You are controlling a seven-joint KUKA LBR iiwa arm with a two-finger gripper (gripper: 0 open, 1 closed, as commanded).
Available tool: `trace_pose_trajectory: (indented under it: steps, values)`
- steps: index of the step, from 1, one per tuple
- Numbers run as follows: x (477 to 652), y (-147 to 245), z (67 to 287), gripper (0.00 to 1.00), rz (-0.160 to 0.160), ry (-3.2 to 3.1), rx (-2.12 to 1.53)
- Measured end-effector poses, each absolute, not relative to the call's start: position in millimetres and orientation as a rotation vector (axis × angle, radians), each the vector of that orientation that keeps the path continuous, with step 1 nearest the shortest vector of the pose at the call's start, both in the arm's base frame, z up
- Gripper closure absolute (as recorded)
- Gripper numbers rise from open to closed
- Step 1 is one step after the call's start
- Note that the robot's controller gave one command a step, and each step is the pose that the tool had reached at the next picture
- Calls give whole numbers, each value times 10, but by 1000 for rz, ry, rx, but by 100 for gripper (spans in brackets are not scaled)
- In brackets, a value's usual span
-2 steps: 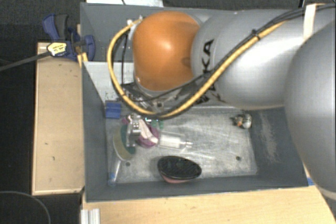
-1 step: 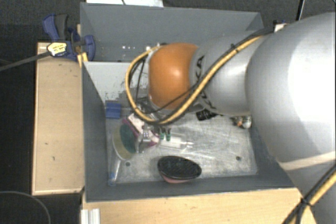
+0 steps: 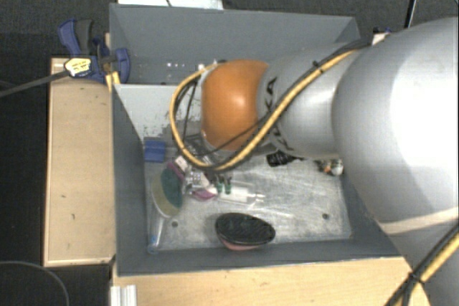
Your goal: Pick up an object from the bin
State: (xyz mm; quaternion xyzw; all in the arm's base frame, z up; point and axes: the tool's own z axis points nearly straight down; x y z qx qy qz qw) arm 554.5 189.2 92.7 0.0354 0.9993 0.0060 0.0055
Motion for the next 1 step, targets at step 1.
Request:
trace_pose_trajectory:
  steps: [1]
  values:
    - [5498, 2005, 2671, 100, 8, 3127, 151]
